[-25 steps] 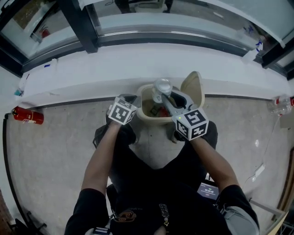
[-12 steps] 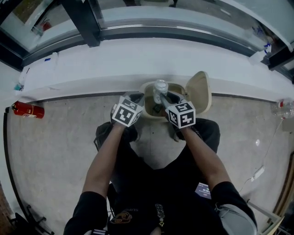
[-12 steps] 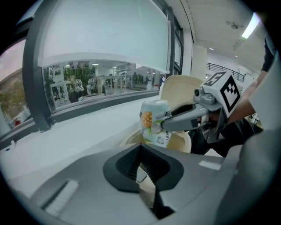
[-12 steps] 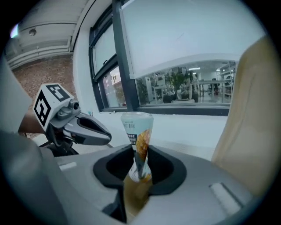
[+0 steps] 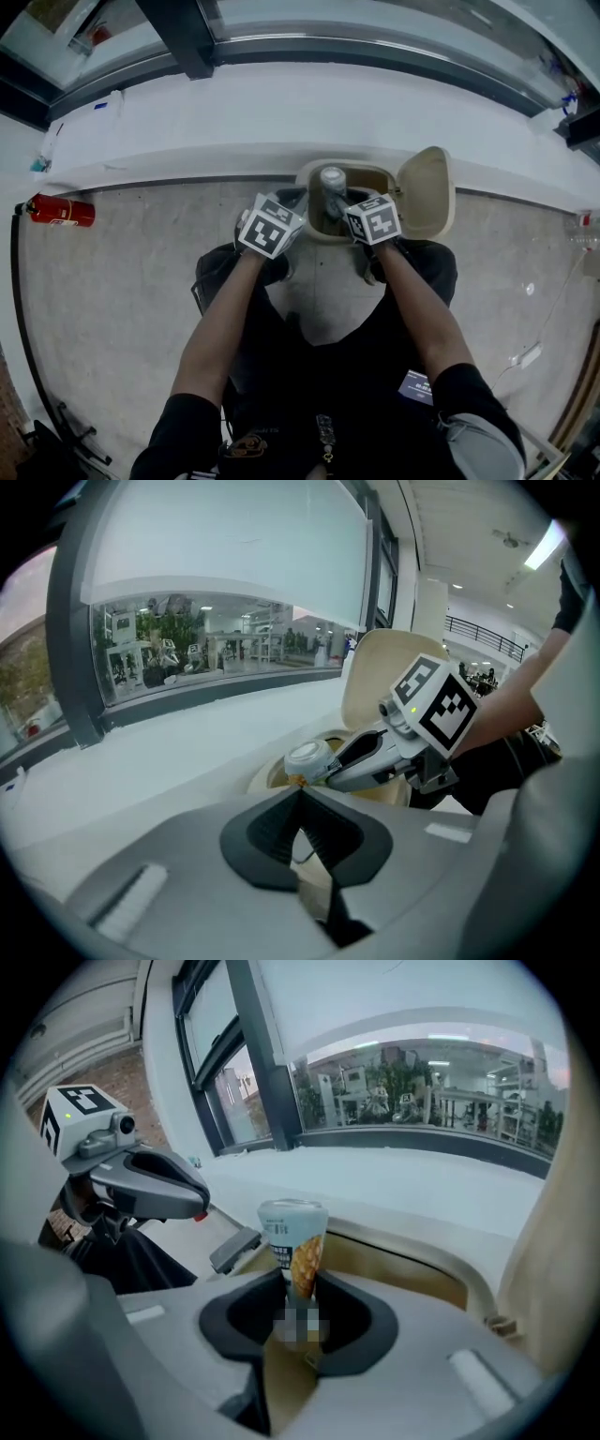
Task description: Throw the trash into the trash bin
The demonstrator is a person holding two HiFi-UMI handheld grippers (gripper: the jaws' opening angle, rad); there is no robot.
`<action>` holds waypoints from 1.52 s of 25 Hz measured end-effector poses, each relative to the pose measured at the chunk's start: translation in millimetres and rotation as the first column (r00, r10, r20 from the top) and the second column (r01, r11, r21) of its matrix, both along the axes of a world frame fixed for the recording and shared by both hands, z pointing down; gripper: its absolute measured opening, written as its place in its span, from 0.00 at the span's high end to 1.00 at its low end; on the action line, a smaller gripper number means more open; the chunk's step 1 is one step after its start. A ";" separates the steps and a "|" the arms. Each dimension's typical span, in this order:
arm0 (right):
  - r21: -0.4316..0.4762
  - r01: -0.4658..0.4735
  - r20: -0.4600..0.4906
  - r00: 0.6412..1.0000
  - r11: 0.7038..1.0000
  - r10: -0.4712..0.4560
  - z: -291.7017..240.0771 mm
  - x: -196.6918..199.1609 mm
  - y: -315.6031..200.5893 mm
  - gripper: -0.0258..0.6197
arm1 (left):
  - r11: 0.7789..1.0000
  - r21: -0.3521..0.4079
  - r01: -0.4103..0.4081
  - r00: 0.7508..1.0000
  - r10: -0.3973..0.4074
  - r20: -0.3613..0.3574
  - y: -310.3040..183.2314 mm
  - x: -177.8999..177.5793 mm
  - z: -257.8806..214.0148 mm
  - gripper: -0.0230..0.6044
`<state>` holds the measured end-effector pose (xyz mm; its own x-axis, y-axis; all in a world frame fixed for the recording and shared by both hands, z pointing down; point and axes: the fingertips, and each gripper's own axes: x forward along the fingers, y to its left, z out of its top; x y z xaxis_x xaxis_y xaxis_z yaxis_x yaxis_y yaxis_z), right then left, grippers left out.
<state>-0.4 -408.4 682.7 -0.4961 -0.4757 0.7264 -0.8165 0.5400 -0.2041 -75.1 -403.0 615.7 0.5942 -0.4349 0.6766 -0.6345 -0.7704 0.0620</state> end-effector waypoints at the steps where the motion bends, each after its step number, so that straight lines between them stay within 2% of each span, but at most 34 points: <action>1: -0.015 0.017 -0.018 1.000 1.000 -0.017 4.9 -1.3 -0.4 0.81 | 1.000 -0.003 -0.001 1.000 0.001 0.000 0.6 -0.3 1.4 0.96; 4: -0.071 0.064 -0.072 0.995 0.995 -0.069 18.8 -4.3 -0.6 0.81 | 1.000 -0.012 -0.004 1.000 0.004 -0.005 2.2 0.0 3.8 0.96; 7: -0.147 0.072 -0.119 0.989 0.986 -0.090 33.8 -2.4 6.4 0.81 | 1.000 -0.020 -0.009 1.000 0.009 -0.007 3.6 -0.8 4.6 0.96; 9: -0.165 0.081 -0.130 0.986 0.983 -0.103 37.7 -3.4 9.3 0.81 | 1.000 -0.027 -0.012 1.000 0.012 -0.010 5.0 -1.7 5.4 0.96; 13: -0.158 0.102 -0.119 0.985 0.982 -0.122 37.9 -7.8 10.8 0.79 | 0.999 -0.038 -0.017 1.000 0.017 -0.012 6.6 -2.2 7.7 0.96; 14: -0.151 0.105 -0.112 0.986 0.983 -0.123 36.4 -9.1 10.6 0.72 | 0.999 -0.039 -0.018 1.000 0.018 -0.011 7.0 -1.9 7.9 0.96; 16: -0.132 0.108 -0.105 0.987 0.985 -0.122 30.5 -11.4 8.9 0.68 | 0.999 -0.038 -0.020 1.000 0.020 -0.011 7.1 -0.8 7.7 0.96; 27: -0.066 0.130 -0.090 0.987 0.989 -0.135 -0.4 -12.5 12.5 0.68 | 0.999 -0.010 -0.039 0.999 0.039 0.001 11.5 6.3 -4.4 0.96; 29: -0.042 0.130 -0.096 0.986 0.991 -0.134 -9.2 -11.8 13.8 0.71 | 0.999 0.000 -0.042 0.999 0.042 0.006 12.4 6.3 -8.5 0.96; 31: -0.020 0.133 -0.107 0.985 0.991 -0.135 -18.3 -9.6 16.2 0.81 | 0.999 0.008 -0.047 0.999 0.047 0.013 13.4 7.1 -11.9 0.96; 35: 0.037 0.120 -0.114 0.987 0.992 -0.115 -41.9 -3.0 18.2 0.94 | 0.998 0.025 -0.060 0.998 0.060 0.013 15.2 13.4 -18.9 0.96; 38: 0.114 0.110 -0.092 0.991 0.987 -0.100 -73.3 -1.5 18.0 0.96 | 0.997 0.038 -0.063 0.998 0.063 0.010 16.0 17.8 -29.3 0.96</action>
<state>-1.8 -390.4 609.4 -0.4864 -0.5093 0.7100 -0.7656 0.6400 -0.0653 -57.4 -386.9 586.4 0.6153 -0.4225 0.6655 -0.5850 -0.8106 0.0262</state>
